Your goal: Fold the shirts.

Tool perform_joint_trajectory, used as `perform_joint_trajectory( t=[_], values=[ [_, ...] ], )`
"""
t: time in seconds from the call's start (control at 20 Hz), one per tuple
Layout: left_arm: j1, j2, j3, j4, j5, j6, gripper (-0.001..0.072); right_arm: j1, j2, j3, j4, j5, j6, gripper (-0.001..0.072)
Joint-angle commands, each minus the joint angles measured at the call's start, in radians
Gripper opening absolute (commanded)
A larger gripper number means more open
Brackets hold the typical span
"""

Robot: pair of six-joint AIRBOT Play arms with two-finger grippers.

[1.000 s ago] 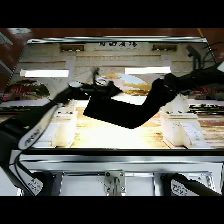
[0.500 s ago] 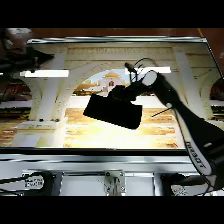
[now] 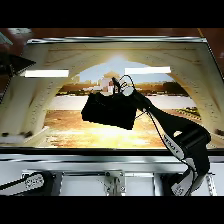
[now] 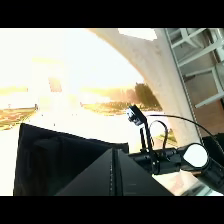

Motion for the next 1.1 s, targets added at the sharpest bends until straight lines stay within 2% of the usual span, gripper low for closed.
perform_joint_trajectory(
  t=[0.0,0.15,0.25,0.35,0.4,0.5,0.7,0.9,1.05],
  values=[
    [-0.002,0.003,-0.021,0.003,-0.016,0.007,0.0037,-0.057,0.024,0.006,0.031,0.097,-0.058,0.0465],
    [-0.002,0.003,-0.023,0.003,-0.016,0.022,0.0037,-0.19,0.109,0.006,-0.145,0.27,-0.029,0.0464],
    [-0.002,0.004,-0.023,0.004,-0.016,0.03,0.0037,-0.291,0.175,0.006,-0.413,0.433,0.063,0.0466],
    [-0.002,0.004,-0.023,0.027,-0.016,0.031,0.0037,-0.367,0.211,-0.003,-0.69,0.623,0.145,0.0699],
    [-0.002,0.004,-0.023,0.048,-0.016,0.032,0.0037,-0.397,0.214,-0.025,-0.727,0.688,0.144,0.07],
    [-0.002,0.004,-0.023,0.079,-0.016,0.033,0.0037,-0.428,0.214,-0.111,-0.686,0.665,0.142,0.07],
    [-0.004,0.004,-0.023,0.079,-0.011,0.048,0.0037,-0.427,0.182,-0.271,-0.452,0.438,0.1,0.07],
    [-0.016,0.004,-0.023,0.078,0.016,0.047,0.0037,-0.413,0.092,-0.274,-0.257,0.409,-0.022,0.07],
    [-0.036,0.004,-0.023,0.078,0.018,0.047,0.0037,-0.4,0.076,-0.274,-0.2,0.346,-0.032,0.0689]
  ],
)
